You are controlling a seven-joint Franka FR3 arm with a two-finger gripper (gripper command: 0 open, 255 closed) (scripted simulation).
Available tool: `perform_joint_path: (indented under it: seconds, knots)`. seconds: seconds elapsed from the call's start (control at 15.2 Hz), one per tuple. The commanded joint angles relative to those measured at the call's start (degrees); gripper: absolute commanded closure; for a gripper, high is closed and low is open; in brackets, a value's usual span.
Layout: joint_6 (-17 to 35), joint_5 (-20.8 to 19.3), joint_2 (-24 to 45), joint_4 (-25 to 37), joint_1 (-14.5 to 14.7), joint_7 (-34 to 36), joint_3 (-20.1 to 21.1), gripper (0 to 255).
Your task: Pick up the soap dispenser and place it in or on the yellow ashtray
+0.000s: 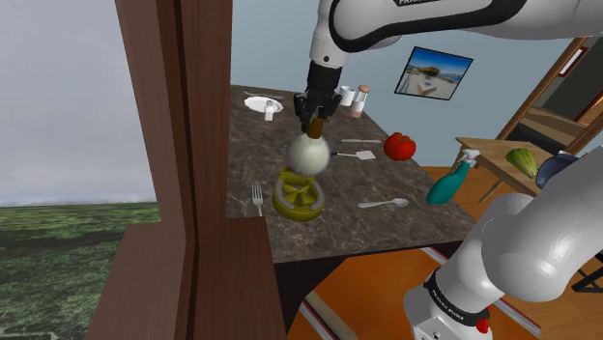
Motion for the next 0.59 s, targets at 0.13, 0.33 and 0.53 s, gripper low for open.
perform_joint_path:
  seconds: [0.13, 0.33, 0.53]
  knots:
    - [3.1, 0.0, 0.5, -2.5, 0.0, 0.1, 0.0, 255]
    - [5.4, 0.0, 1.1, -4.3, 0.0, 0.1, 0.0, 255]
    - [7.7, -0.1, 1.7, -5.9, 0.0, 0.1, 0.0, 255]
